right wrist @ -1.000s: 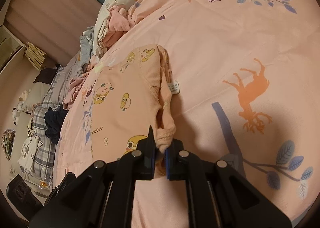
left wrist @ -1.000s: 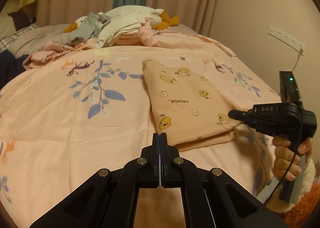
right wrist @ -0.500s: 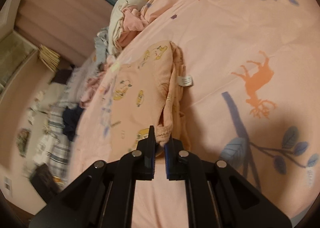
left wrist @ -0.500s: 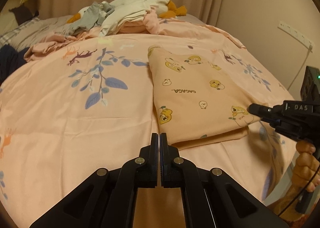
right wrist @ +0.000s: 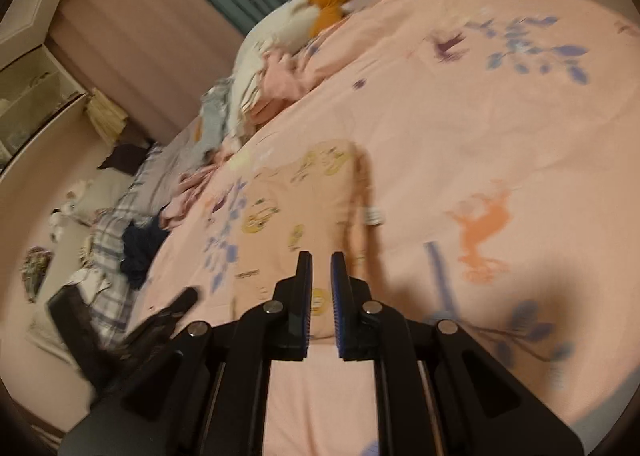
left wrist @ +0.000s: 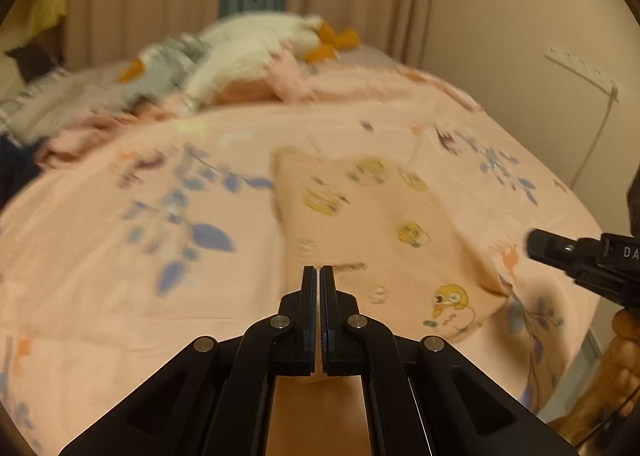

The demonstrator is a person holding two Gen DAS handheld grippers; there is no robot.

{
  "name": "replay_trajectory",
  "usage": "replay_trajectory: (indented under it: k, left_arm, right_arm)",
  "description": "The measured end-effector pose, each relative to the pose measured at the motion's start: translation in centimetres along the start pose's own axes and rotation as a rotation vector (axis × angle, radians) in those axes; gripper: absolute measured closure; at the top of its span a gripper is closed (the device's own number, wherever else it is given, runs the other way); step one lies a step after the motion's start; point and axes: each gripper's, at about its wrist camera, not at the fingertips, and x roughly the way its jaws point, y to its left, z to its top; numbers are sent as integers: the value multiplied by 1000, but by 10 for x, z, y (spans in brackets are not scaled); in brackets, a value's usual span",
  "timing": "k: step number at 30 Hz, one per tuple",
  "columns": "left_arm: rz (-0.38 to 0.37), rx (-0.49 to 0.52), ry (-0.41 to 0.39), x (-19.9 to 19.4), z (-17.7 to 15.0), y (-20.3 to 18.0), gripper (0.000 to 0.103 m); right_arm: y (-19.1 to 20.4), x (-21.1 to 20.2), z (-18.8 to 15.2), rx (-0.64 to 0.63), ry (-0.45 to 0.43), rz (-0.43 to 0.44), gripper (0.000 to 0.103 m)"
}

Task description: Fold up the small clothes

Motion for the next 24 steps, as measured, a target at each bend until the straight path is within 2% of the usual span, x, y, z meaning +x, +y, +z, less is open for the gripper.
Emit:
replay_trajectory:
  k: [2, 3, 6, 8, 9, 20, 24]
  left_arm:
    - [-12, -17, 93, 24, -5, 0, 103]
    - [6, -14, 112, 29, -10, -1, 103]
    - [46, -13, 145, 35, -27, 4, 103]
    - [29, -22, 155, 30, -34, 9, 103]
    - [23, -26, 160, 28, -34, 10, 103]
    - [44, -49, 157, 16, -42, 8, 103]
    - [7, -61, 149, 2, -38, 11, 103]
  right_arm:
    - [6, 23, -2, -6, 57, -30, 91]
    - [9, 38, -3, -11, 98, -57, 91]
    - [11, 75, -13, -16, 229, -165, 96]
    - [7, 85, -17, -35, 275, -250, 103]
    - [7, 85, -19, -46, 285, -262, 103]
    - [2, 66, -27, -42, 260, -223, 103]
    - [8, 54, -28, -33, 220, -185, 94]
